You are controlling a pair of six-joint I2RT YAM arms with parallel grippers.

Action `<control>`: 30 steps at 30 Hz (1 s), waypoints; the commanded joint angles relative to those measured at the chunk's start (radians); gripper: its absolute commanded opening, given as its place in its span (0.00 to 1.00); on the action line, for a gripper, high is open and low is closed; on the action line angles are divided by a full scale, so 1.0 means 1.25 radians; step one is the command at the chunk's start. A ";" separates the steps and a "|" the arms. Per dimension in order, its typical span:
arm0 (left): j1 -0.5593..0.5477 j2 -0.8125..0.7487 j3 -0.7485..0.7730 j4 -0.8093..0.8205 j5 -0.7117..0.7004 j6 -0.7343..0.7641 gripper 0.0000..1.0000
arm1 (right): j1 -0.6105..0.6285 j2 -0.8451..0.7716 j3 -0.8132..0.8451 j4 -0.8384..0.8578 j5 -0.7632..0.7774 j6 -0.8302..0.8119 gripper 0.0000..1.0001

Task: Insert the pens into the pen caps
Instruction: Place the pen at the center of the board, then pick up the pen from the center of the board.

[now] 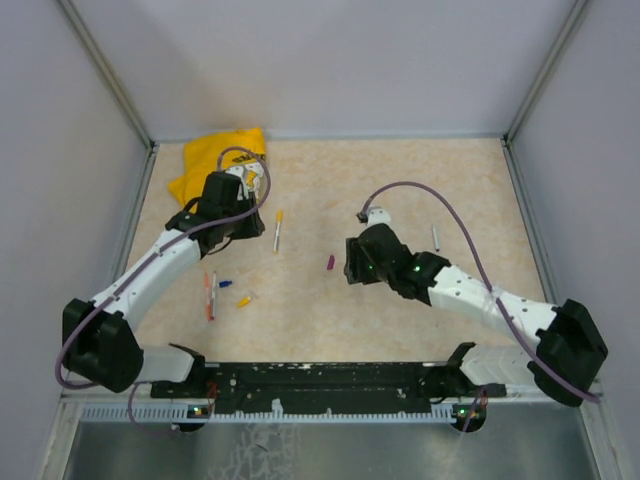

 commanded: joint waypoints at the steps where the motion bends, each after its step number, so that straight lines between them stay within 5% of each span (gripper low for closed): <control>1: 0.009 -0.042 -0.058 -0.055 -0.046 -0.047 0.40 | 0.006 0.064 0.093 0.046 0.038 0.049 0.51; 13: 0.023 -0.071 -0.111 -0.042 -0.077 -0.015 0.47 | -0.111 0.124 0.165 -0.157 0.114 0.059 0.51; 30: 0.167 -0.035 -0.138 -0.134 -0.089 -0.058 0.46 | -0.175 0.121 0.087 -0.031 -0.014 -0.014 0.51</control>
